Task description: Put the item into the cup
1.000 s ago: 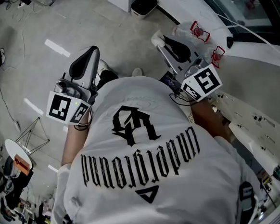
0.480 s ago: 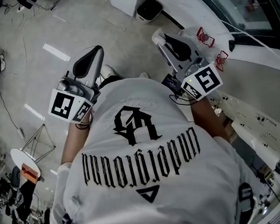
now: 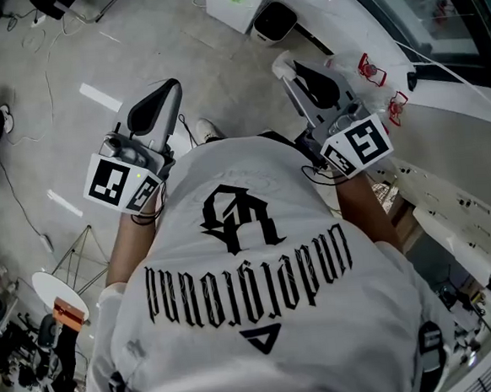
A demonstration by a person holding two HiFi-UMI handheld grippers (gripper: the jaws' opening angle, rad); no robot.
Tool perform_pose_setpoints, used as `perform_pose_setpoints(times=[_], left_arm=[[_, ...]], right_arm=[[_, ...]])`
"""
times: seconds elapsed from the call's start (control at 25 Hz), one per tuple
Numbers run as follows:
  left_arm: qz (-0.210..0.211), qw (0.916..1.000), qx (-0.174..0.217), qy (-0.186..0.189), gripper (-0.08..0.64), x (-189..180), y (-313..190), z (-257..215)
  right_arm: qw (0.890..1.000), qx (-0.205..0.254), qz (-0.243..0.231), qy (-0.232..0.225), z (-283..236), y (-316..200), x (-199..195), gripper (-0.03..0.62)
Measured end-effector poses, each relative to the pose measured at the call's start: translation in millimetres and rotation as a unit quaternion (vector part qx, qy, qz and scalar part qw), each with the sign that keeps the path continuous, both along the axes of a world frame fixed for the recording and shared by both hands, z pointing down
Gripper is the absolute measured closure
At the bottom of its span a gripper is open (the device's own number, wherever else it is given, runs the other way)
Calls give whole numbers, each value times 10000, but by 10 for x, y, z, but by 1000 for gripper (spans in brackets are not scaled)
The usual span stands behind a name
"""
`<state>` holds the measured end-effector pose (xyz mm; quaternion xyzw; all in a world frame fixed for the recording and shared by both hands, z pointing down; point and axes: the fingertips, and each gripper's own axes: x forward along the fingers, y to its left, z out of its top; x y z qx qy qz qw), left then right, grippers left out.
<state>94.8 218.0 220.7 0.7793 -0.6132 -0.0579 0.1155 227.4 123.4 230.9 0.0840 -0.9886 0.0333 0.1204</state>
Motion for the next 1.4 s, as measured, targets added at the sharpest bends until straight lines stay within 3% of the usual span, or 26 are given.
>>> perform_pose_setpoints(times=[0.28,0.68,1.0,1.4], left_arm=[[19,10000,-45,39,545,-276,21,30],[-98,9998,-149,25,545,-444,-336,76],[-317,9994,-147,-22,545,-614,-793,68],[-162,9997,-165,-10,545,-537,-1550,56]], right_arm=[[10000,7,65,67,0,-4,-219,523],[9997,-227,7,57,134,-369,-362,523],[9993,-344,-76,-102,145,-861,-548,523],[9990,-249,86,-353,40,-1564,-449,523]])
